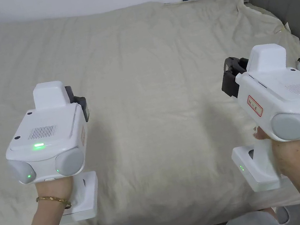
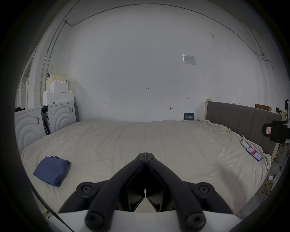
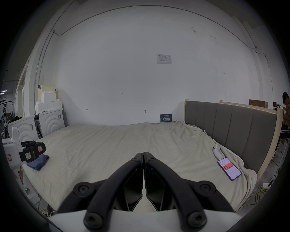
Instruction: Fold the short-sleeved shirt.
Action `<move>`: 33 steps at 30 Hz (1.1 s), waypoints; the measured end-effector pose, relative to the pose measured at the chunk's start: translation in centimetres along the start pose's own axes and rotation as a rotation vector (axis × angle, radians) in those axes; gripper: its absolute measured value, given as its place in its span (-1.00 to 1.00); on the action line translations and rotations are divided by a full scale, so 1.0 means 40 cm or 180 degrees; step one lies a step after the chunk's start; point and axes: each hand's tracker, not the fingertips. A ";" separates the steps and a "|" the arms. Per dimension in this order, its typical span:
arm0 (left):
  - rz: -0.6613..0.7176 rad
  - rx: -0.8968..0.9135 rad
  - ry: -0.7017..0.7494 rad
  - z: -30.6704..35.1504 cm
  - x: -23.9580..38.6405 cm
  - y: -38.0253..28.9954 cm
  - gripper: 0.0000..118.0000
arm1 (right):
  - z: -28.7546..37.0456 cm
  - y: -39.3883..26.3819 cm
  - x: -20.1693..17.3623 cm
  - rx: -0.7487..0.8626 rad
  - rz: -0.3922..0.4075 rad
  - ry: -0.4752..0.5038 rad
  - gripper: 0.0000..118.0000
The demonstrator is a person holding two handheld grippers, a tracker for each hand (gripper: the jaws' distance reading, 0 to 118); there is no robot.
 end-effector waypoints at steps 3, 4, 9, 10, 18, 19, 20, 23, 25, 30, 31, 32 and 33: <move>0.0000 -0.0003 -0.0003 0.002 0.001 -0.002 -1.00 | 0.001 0.000 -0.003 0.0002 -0.0006 0.0002 -1.00; -0.0001 -0.0004 -0.0006 0.002 0.001 -0.003 -1.00 | 0.002 0.000 -0.004 0.0003 -0.0008 0.0003 -1.00; 0.0018 -0.0008 -0.0004 0.005 0.000 -0.005 -1.00 | 0.006 0.001 -0.006 0.0012 -0.0032 0.0004 -1.00; 0.0015 -0.0004 -0.0006 0.006 0.002 -0.005 -1.00 | 0.007 0.001 -0.007 0.0011 -0.0033 0.0009 -1.00; 0.0001 0.0017 -0.0001 0.006 0.003 -0.004 -1.00 | 0.007 -0.001 -0.012 -0.0002 -0.0025 0.0039 -1.00; 0.0002 0.0018 0.0004 0.006 0.003 -0.004 -1.00 | 0.006 -0.001 -0.012 -0.0003 -0.0025 0.0041 -1.00; 0.0003 0.0019 0.0006 0.005 0.004 -0.004 -1.00 | 0.005 0.000 -0.013 -0.0006 -0.0021 0.0044 -1.00; -0.0011 0.0026 0.0007 0.004 0.005 -0.003 -1.00 | 0.003 0.003 -0.014 -0.0002 0.0006 0.0056 -1.00; -0.0018 0.0026 0.0005 0.003 0.006 -0.002 -1.00 | 0.001 0.005 -0.014 0.0006 0.0014 0.0056 -1.00; -0.0024 0.0035 -0.0007 -0.002 0.008 0.000 -1.00 | -0.001 0.006 -0.014 0.0005 0.0016 0.0055 -1.00; -0.0038 0.0040 -0.0005 -0.003 0.010 0.001 -1.00 | -0.002 0.006 -0.013 0.0004 0.0012 0.0053 -1.00; -0.0047 0.0042 -0.0004 -0.003 0.011 0.001 -1.00 | -0.002 0.006 -0.012 0.0005 0.0011 0.0056 -1.00; -0.0046 0.0042 -0.0009 -0.005 0.011 0.001 -1.00 | -0.002 0.006 -0.012 0.0006 0.0011 0.0050 -1.00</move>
